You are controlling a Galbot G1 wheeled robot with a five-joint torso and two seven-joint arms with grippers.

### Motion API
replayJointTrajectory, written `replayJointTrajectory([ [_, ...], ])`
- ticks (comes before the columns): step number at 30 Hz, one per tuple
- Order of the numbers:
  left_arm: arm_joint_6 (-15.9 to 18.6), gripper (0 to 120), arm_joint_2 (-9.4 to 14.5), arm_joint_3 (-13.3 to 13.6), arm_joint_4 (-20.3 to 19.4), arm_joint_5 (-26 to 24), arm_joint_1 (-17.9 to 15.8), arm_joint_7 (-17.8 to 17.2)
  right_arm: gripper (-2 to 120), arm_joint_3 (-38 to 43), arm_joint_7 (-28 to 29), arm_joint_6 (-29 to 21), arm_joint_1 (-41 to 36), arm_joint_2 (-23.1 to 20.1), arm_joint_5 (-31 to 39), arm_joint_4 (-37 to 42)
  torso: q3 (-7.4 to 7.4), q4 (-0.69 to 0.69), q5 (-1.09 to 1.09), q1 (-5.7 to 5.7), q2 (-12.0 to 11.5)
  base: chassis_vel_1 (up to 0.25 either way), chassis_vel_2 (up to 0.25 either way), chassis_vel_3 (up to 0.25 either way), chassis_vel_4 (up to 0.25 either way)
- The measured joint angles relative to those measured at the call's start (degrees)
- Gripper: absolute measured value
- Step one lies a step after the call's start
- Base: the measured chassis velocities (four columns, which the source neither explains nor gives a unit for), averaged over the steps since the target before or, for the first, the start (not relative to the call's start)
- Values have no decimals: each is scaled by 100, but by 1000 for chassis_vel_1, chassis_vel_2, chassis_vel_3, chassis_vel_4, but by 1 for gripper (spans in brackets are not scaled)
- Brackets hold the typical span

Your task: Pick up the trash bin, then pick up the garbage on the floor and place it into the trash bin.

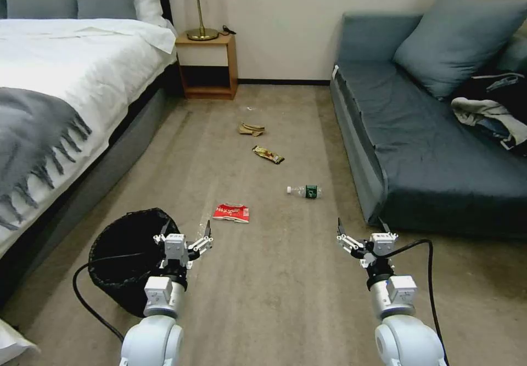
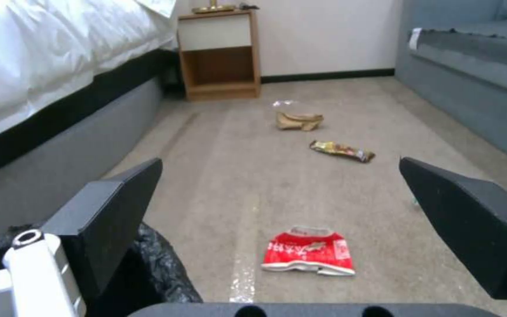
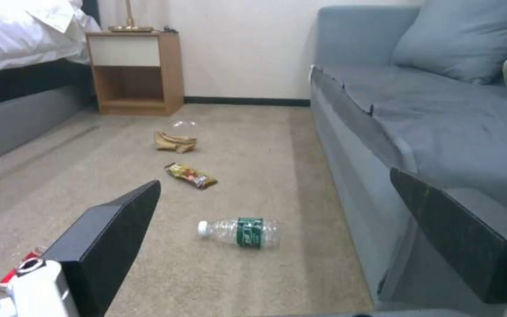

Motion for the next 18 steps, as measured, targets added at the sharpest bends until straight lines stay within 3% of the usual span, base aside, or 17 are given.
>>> replayJointTrajectory([
  [18,0,100,0,0,0,0,0,0,100,0,0,0,0,0,0,0,0,0,0,0,0,0,0,0,0],
])
